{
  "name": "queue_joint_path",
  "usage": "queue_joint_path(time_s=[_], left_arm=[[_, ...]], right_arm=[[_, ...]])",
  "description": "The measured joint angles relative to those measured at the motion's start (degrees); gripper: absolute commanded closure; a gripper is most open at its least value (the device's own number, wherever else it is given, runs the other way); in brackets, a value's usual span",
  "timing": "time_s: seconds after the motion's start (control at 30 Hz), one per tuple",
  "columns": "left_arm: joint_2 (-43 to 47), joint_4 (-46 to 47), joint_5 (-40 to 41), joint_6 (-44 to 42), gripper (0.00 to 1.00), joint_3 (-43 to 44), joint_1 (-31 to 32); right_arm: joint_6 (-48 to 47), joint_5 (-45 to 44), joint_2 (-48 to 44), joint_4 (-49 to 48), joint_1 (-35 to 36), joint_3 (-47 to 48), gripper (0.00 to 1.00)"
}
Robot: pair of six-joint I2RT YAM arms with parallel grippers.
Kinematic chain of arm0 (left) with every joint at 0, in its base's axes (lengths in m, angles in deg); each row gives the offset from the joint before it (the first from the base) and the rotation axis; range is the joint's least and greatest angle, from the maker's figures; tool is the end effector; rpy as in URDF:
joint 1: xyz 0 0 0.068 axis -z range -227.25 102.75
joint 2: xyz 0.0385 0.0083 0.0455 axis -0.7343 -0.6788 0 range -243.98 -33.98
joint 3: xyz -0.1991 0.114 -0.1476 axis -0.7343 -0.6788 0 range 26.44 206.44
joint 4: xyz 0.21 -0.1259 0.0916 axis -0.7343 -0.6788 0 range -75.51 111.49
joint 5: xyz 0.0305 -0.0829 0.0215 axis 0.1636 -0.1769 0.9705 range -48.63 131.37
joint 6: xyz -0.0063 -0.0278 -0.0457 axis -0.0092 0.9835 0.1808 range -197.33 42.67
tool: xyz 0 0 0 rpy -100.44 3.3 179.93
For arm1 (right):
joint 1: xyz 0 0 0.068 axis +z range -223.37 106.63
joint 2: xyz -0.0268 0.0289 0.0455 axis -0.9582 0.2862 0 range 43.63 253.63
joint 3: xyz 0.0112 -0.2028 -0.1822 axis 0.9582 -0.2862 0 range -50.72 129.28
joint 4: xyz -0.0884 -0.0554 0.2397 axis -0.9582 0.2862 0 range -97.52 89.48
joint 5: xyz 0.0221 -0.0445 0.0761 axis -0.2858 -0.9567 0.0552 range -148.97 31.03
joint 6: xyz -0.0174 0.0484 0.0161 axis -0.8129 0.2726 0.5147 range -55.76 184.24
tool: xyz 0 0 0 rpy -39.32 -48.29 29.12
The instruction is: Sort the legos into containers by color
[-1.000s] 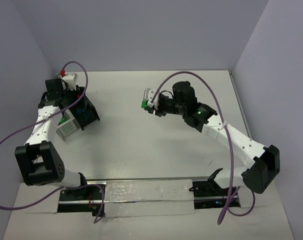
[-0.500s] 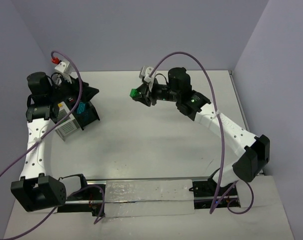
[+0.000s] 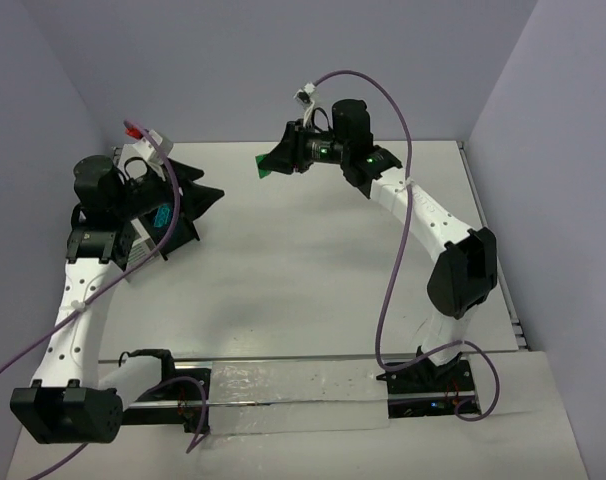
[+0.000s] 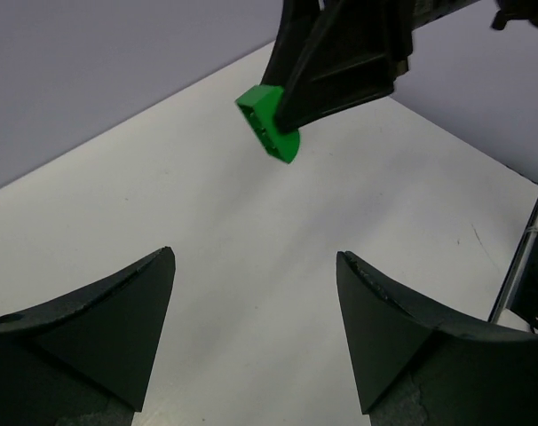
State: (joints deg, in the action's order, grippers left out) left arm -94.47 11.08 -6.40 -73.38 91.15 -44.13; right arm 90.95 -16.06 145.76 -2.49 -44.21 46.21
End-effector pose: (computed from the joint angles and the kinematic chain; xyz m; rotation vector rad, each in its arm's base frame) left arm 0.2254 -0.0387 0.4106 0.6176 1.5879 -0.7872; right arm 0.3578 0.2276 0.3914 -0.6331 1.7971 1.3371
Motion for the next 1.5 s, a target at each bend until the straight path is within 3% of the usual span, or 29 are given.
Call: queue_joint_path(time_s=[0.23,0.6,1.07,1.5], left_arm=[[-0.3,2.5,11.4,3.1,0.17,0.0,6.8],[-8.1,5.8,23.2,7.7,0.17,1.1,13.9],[-12.4,10.5,28.7,7.6,0.18,4.9,20.2],[-16.8,10.7,35.8,7.4,0.33,7.8,21.1]], right_arm=[[19.1,-4.2,0.2,-1.7,-1.2,-1.0,1.0],[33.8,-7.8,0.2,-3.1,-1.0,-1.0,1.0],[39.1,-8.9,0.2,-5.5,-0.1,-2.6,1.0],[41.3,-8.0,0.2,-7.6,0.6,-2.6,1.0]])
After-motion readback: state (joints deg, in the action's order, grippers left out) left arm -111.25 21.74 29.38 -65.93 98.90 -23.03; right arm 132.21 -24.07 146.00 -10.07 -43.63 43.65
